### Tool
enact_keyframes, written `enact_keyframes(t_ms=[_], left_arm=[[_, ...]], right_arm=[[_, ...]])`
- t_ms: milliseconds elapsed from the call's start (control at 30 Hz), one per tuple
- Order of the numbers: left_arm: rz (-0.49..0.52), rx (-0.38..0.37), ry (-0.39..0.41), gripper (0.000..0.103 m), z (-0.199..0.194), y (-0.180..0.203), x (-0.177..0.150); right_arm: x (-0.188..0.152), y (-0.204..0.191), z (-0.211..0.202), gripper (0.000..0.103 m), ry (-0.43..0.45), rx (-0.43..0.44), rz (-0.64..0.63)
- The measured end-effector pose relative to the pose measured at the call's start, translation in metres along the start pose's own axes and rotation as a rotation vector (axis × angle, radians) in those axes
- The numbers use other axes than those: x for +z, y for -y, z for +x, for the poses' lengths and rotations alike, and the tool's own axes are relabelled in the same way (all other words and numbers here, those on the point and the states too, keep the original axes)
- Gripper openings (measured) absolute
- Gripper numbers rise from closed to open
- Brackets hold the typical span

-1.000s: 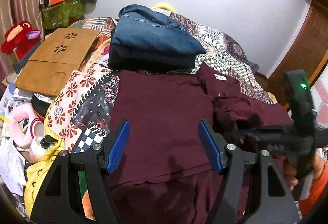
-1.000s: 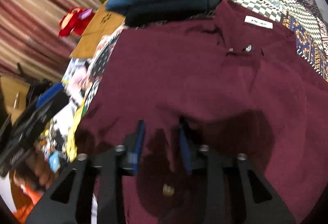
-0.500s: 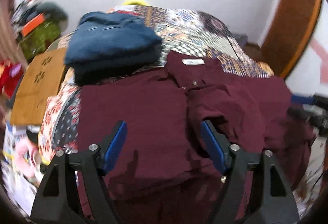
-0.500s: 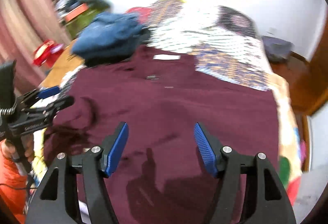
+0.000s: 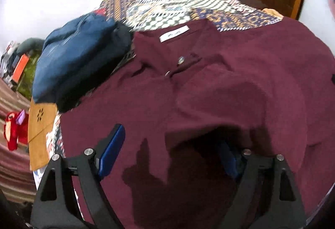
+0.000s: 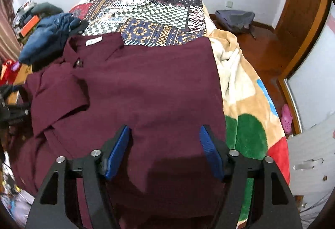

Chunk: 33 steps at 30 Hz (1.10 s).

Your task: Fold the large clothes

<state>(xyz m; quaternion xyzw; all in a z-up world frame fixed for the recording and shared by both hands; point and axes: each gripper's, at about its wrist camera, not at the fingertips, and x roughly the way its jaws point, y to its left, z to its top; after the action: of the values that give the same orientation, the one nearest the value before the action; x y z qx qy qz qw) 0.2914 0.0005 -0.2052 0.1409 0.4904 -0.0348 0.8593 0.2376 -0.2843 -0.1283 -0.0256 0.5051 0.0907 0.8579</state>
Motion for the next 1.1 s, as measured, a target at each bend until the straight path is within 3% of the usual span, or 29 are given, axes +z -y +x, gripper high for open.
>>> enact_keyframes(t_ms=[133,233,300,367,467,533,700,833,933,1100], left_arm=[[-0.045,-0.12,0.064,0.083,-0.013,0.003,0.017],[-0.093,-0.166,0.135,0.083,-0.023,0.002,0.032],[-0.113,-0.194,0.177,0.076,-0.026,0.001,0.043],[-0.118,-0.238,0.182,0.045,-0.025,0.001,0.053],[-0.126,-0.292,0.163,0.018,-0.018,-0.001,0.06],[-0.151,-0.316,0.16,0.008,-0.016,-0.006,0.06],[-0.34,-0.337,0.194,0.005,-0.026,-0.052,0.045],[-0.442,-0.236,0.22,0.004,-0.043,-0.091,0.011],[-0.558,-0.255,0.149,0.004,-0.033,-0.12,-0.033],[-0.673,-0.298,0.003,0.008,0.004,-0.136,-0.086]], right_arm=[[-0.003,0.009,0.007,0.081,0.004,0.028,0.028],[-0.005,0.012,0.009,0.082,-0.001,0.047,0.053],[-0.006,0.012,0.008,0.083,0.001,0.045,0.055],[-0.007,0.012,0.009,0.083,0.002,0.044,0.054],[-0.007,0.012,0.009,0.083,0.0,0.05,0.06],[-0.008,0.012,0.008,0.083,0.0,0.051,0.061],[-0.006,0.012,0.009,0.083,-0.01,0.047,0.056],[-0.006,0.013,0.01,0.083,-0.007,0.049,0.065],[-0.006,0.013,0.01,0.084,-0.002,0.051,0.077],[-0.007,0.01,0.009,0.084,0.0,0.033,0.075]])
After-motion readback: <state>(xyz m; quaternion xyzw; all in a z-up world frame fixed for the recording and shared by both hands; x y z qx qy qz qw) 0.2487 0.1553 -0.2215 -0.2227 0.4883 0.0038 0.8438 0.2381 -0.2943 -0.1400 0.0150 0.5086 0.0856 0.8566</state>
